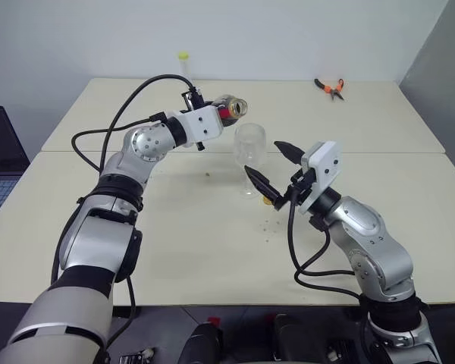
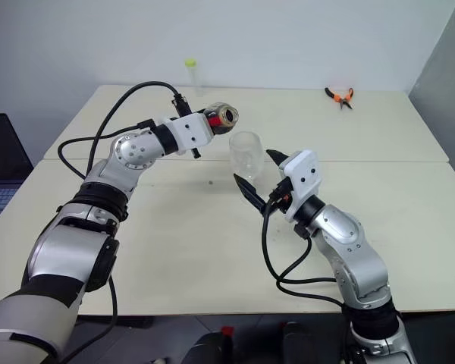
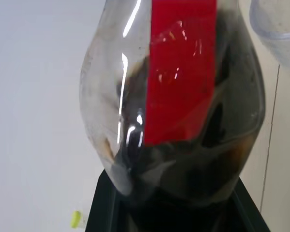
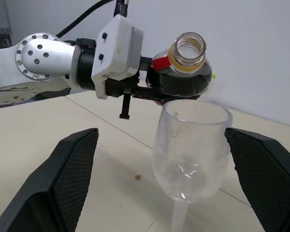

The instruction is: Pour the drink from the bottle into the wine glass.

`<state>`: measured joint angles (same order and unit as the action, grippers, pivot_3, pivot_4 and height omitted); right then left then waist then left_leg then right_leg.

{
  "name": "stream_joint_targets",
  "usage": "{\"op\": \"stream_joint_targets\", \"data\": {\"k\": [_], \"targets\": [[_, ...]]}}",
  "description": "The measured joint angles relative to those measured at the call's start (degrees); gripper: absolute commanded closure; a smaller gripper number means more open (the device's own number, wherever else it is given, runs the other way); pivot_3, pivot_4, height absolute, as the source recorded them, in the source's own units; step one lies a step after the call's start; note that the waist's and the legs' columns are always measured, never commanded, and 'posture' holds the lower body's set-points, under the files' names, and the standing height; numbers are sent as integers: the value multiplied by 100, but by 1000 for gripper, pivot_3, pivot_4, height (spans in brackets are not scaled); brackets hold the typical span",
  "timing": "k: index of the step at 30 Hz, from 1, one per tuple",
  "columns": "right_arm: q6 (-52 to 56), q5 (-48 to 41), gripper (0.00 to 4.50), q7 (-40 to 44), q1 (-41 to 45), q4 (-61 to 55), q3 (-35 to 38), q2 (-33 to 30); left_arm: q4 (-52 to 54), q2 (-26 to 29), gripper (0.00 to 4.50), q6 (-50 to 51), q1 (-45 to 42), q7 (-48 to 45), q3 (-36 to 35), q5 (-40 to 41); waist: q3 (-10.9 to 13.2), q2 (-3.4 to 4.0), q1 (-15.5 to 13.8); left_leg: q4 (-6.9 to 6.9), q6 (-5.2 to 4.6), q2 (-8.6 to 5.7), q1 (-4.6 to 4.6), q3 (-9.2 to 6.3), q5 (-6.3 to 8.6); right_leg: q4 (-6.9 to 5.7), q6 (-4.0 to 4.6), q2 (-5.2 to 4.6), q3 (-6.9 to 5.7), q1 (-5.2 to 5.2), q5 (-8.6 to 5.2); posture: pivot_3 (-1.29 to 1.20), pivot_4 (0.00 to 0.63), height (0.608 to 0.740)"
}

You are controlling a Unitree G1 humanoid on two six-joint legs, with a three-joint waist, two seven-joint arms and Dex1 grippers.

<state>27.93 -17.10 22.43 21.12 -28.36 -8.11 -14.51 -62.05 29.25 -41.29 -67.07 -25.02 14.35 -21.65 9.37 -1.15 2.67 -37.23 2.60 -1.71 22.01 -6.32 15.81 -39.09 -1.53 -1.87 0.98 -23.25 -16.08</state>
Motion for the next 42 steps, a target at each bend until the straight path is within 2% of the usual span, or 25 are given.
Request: {"op": "stream_joint_targets", "data": {"k": [9,16,29,42], "targets": [[-1,70,0,-8,52,143,-50,117,-389,207,3744,-305,-241,1075,544,-996,0,0,5,1,0,-43,0,-7,0,-2,0,-3,-1,-2,0,0,150,740],[-1,241,0,-53,81,182,-57,128,-442,210,3744,-442,-414,1625,800,-1444,0,0,3,-1,-1,-56,1,-9,-1,-3,-6,-17,1,-2,-3,0,150,740],[3,302,0,-110,81,191,-99,128,-538,340,3744,-552,-730,2487,1194,-2101,0,0,5,-2,-1,-59,2,-8,-1,-7,-7,-19,0,-3,-4,0,150,740],[27,294,0,-108,80,198,-110,127,-561,352,3758,-560,-853,2806,1366,-2326,0,0,6,-5,-1,-59,4,-6,-1,-9,-7,-19,-1,-4,-4,0,150,740]]}}
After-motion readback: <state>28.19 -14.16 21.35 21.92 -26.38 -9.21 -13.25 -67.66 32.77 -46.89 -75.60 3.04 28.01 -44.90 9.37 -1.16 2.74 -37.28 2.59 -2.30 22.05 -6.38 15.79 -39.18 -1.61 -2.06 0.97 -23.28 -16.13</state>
